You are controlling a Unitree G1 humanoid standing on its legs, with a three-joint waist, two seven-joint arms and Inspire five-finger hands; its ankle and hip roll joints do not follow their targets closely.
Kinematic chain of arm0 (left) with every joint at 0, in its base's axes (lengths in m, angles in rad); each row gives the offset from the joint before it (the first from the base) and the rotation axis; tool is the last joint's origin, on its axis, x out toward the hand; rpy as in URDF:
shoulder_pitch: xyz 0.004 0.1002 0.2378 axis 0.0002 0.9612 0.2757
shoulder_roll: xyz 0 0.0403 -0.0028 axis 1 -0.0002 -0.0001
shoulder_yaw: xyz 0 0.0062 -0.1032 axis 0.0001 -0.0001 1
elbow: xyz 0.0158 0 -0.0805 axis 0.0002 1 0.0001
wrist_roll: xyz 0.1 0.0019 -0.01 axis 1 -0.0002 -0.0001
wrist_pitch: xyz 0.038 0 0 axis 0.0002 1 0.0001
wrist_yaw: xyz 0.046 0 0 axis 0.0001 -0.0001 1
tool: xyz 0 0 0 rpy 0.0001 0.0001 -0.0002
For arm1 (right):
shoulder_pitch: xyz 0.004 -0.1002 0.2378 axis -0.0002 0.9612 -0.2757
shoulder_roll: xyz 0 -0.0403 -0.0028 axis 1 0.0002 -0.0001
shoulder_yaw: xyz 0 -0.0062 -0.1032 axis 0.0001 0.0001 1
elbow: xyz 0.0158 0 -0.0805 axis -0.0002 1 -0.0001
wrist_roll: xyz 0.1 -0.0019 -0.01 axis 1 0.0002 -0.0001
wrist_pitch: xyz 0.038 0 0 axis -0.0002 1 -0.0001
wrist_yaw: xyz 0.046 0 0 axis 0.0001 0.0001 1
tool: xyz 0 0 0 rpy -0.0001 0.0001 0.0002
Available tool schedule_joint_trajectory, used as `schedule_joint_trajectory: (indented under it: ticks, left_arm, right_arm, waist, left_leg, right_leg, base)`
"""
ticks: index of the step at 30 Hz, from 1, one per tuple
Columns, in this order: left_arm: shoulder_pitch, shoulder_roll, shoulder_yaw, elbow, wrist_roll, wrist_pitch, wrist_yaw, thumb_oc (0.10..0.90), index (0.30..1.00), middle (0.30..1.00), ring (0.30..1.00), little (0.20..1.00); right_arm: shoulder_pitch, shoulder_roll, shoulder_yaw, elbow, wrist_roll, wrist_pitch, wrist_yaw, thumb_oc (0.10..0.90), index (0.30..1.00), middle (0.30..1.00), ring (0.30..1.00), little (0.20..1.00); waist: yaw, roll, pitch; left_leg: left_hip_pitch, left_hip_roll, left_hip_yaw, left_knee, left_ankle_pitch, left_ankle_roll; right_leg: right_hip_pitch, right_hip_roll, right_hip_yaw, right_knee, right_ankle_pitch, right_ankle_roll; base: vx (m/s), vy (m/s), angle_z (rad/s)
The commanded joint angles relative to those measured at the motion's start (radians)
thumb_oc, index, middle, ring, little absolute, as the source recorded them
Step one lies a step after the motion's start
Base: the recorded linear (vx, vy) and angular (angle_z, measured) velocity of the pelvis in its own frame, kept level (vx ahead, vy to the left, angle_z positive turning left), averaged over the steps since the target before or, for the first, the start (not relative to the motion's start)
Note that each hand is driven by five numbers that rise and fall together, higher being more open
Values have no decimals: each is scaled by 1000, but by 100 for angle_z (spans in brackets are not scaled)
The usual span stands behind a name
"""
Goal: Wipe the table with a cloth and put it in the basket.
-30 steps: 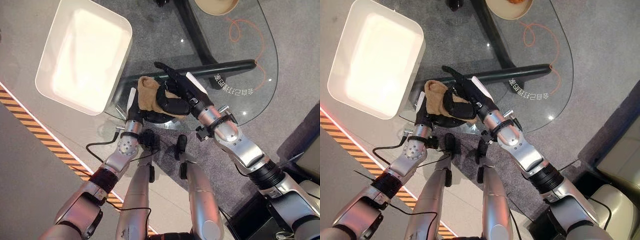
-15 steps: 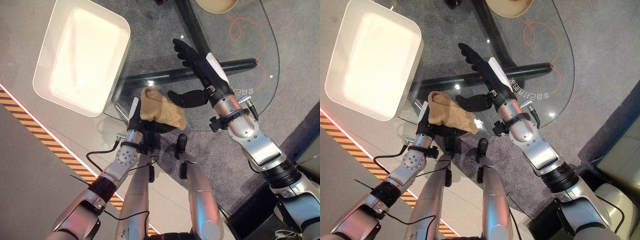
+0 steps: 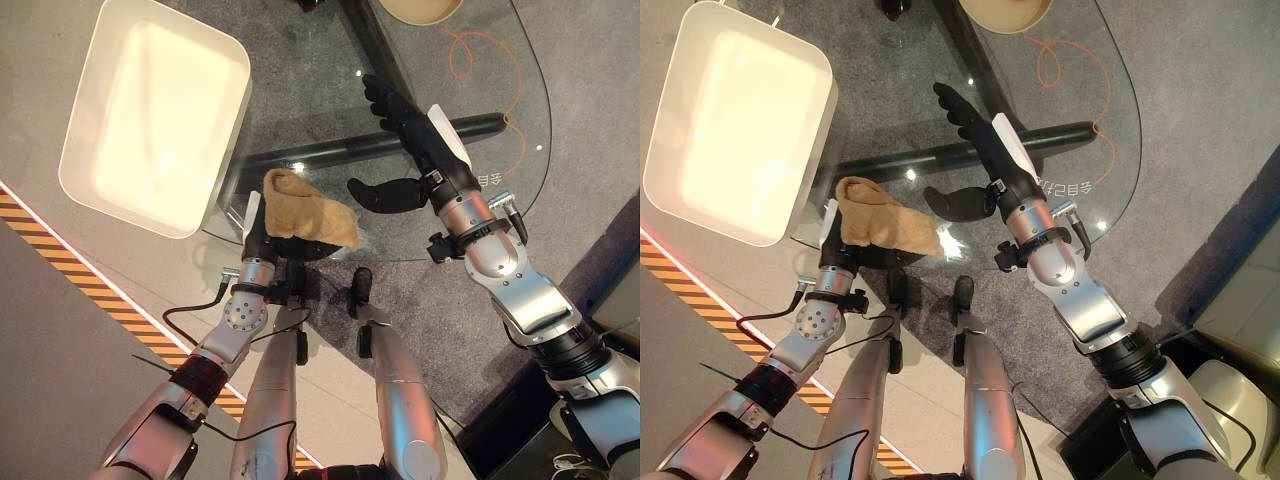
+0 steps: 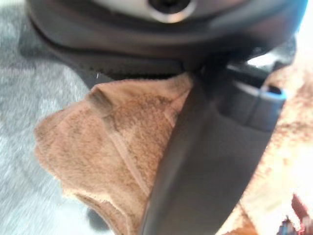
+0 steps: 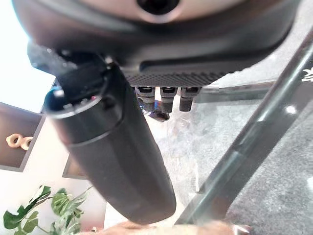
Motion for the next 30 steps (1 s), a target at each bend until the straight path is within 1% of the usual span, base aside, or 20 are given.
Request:
schedule_joint_trajectory:
  ticks: [1, 2, 3, 4, 6, 8, 9, 13, 14, 15, 18, 20, 23, 25, 27, 30]
  left_arm:
    - [-10, 27, 98, -252, 109, -166, 92, 100, 300, 300, 300, 200]
    - [-6, 44, 125, -282, 148, -162, 123, 100, 300, 300, 300, 200]
    - [-4, 49, 133, -291, 154, -160, 128, 100, 300, 300, 300, 200]
    - [-1, 59, 146, -303, 204, -159, 157, 100, 300, 300, 300, 200]
    - [9, 94, 198, -367, 208, -129, 184, 100, 300, 300, 300, 200]
    - [12, 125, 251, -407, 197, -111, 196, 100, 300, 300, 300, 200]
    - [22, 136, 272, -420, 204, -103, 200, 100, 300, 300, 300, 200]
    - [28, 162, 325, -444, 226, -78, 222, 100, 300, 300, 300, 200]
    - [25, 168, 340, -442, 220, -81, 229, 100, 300, 300, 300, 200]
    - [32, 170, 351, -440, 224, -82, 238, 100, 300, 300, 300, 200]
    - [35, 187, 386, -430, 246, -77, 282, 100, 300, 300, 300, 200]
    - [26, 198, 402, -420, 282, -43, 332, 100, 300, 300, 300, 200]
    - [16, 208, 412, -398, 285, -20, 367, 100, 300, 300, 300, 200]
    - [-12, 230, 421, -330, 292, 0, 411, 100, 300, 300, 300, 200]
    - [-43, 247, 417, -281, 294, 27, 437, 100, 300, 300, 300, 200]
    - [-100, 270, 407, -202, 289, 48, 467, 100, 300, 300, 300, 200]
  right_arm:
    - [18, 0, -111, -170, 18, -92, -16, 800, 900, 900, 900, 900]
    - [34, 2, -117, -170, 15, -81, -9, 800, 900, 900, 900, 900]
    - [38, 2, -118, -171, 15, -77, -9, 800, 900, 900, 900, 900]
    - [44, 2, -121, -172, 18, -66, -8, 800, 900, 900, 900, 900]
    - [74, -6, -135, -178, 13, -46, -3, 800, 900, 900, 900, 900]
    - [101, -8, -144, -185, 16, -44, 21, 800, 900, 900, 900, 900]
    - [117, -6, -144, -188, 17, -41, 32, 800, 900, 900, 900, 900]
    - [138, -1, -141, -197, 15, -6, 66, 800, 900, 900, 900, 900]
    - [137, -4, -140, -197, 19, 7, 76, 800, 900, 900, 900, 900]
    - [145, -5, -135, -195, 26, 13, 83, 800, 900, 900, 900, 900]
    - [158, -4, -117, -176, 42, 41, 110, 800, 900, 900, 900, 900]
    - [158, -1, -98, -154, 39, 63, 130, 800, 900, 900, 900, 900]
    - [151, -3, -81, -140, 54, 82, 145, 800, 900, 900, 900, 900]
    - [132, -6, -47, -110, 55, 98, 165, 800, 900, 900, 900, 900]
    - [111, -13, -23, -97, 72, 117, 172, 800, 900, 900, 900, 900]
    - [74, -23, 14, -77, 102, 152, 195, 800, 900, 900, 900, 900]
  waist:
    - [37, -1, -23]
    - [40, 4, -23]
    - [42, 6, -23]
    - [45, 9, -23]
    - [51, 20, -23]
    - [55, 31, -23]
    - [57, 35, -23]
    - [61, 48, -23]
    - [62, 50, -23]
    - [63, 53, -23]
    - [65, 58, -23]
    - [68, 61, -23]
    - [69, 62, -23]
    - [68, 64, -23]
    - [66, 63, -23]
    - [62, 60, -23]
  left_leg:
    - [54, -3, -11, 72, -161, -3]
    - [54, -6, -13, 73, -161, -5]
    - [54, -6, -14, 73, -160, -5]
    - [55, -7, -15, 72, -159, -6]
    - [52, -14, -20, 72, -155, -8]
    - [37, -21, -23, 75, -145, -11]
    - [42, -21, -24, 80, -152, -12]
    - [33, -24, -22, 86, -148, -15]
    - [24, -26, -22, 85, -140, -15]
    - [30, -26, -22, 88, -147, -16]
    - [26, -28, -20, 95, -147, -18]
    - [22, -28, -19, 95, -144, -19]
    - [19, -28, -18, 98, -143, -21]
    - [6, -28, -15, 110, -144, -23]
    - [-7, -27, -10, 116, -142, -24]
    - [-26, -23, -3, 123, -139, -27]
  right_leg:
    - [12, 25, 23, -48, 69, 52]
    - [14, 22, 19, -48, 66, 50]
    - [15, 21, 18, -48, 65, 50]
    - [16, 19, 15, -49, 63, 49]
    - [15, 13, 9, -49, 59, 44]
    - [3, 7, 7, -50, 60, 39]
    - [7, 7, 7, -42, 51, 39]
    - [-4, 2, 6, -31, 44, 33]
    - [-13, 1, 6, -33, 49, 31]
    - [-8, 1, 7, -28, 40, 31]
    - [-11, 1, 9, -24, 35, 26]
    - [-14, 0, 9, -22, 34, 24]
    - [-18, -1, 10, -19, 32, 23]
    - [-29, -1, 12, -13, 31, 21]
    - [-41, -1, 13, -8, 31, 20]
    - [-59, 1, 17, -3, 34, 19]
  base:
    - [0, 0, 0]
    - [0, 0, 0]
    - [0, 0, 0]
    - [0, 0, 0]
    - [0, 0, 0]
    - [-10, 40, 1]
    - [12, 43, 1]
    - [-4, 50, 3]
    - [-6, 56, 8]
    - [-5, 57, 6]
    - [2, 70, 2]
    - [1, 70, 0]
    - [2, 53, 0]
    - [4, 89, 0]
    - [1, 87, 2]
    - [4, 95, 2]
